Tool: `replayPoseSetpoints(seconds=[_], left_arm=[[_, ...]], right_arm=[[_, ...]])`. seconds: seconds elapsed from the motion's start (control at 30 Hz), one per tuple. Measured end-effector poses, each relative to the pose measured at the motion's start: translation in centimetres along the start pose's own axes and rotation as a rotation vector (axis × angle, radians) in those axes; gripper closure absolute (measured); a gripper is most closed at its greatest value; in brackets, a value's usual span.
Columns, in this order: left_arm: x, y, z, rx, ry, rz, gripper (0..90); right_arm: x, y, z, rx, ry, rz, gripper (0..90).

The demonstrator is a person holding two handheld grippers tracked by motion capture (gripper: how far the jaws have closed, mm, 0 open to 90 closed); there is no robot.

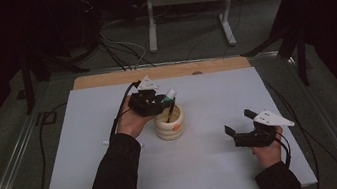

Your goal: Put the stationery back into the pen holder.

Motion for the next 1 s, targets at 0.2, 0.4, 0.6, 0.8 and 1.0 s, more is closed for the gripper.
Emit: replayPoseSetpoints(seconds=[0.2, 0.4, 0.6, 0.8, 1.0], left_arm=[[-0.1, 0.1, 0.7, -0.008, -0.010, -0.024, 66.4], [0.0, 0.1, 1.5, -0.018, -0.014, -0.039, 66.3], [0.1, 0.1, 2.2, -0.025, -0.013, -0.044, 66.2], [0.6, 0.2, 2.7, -0.024, -0.001, -0.052, 66.1], [1.1, 0.4, 2.8, -0.022, -0.004, -0.065, 66.0]], right_arm=[[0.0, 0.0, 0.0, 0.000, -0.001, 0.000, 0.0], [0.0, 0.0, 0.0, -0.001, -0.001, 0.002, 0.0], [0.0, 0.0, 0.0, -0.001, -0.001, 0.003, 0.0], [0.0, 0.0, 0.0, -0.001, 0.000, 0.004, 0.0], [0.0, 0.0, 0.0, -0.002, -0.001, 0.002, 0.0]])
Point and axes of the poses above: each handheld gripper's, and its own axes: z roughly forward along the jaws, x roughly out of its underside, y roughly to its left, the point moved 8 cm from there along z, roughly forward along the jaws, and after that the axes turned 7 degrees about y, right-handed, at the moved point
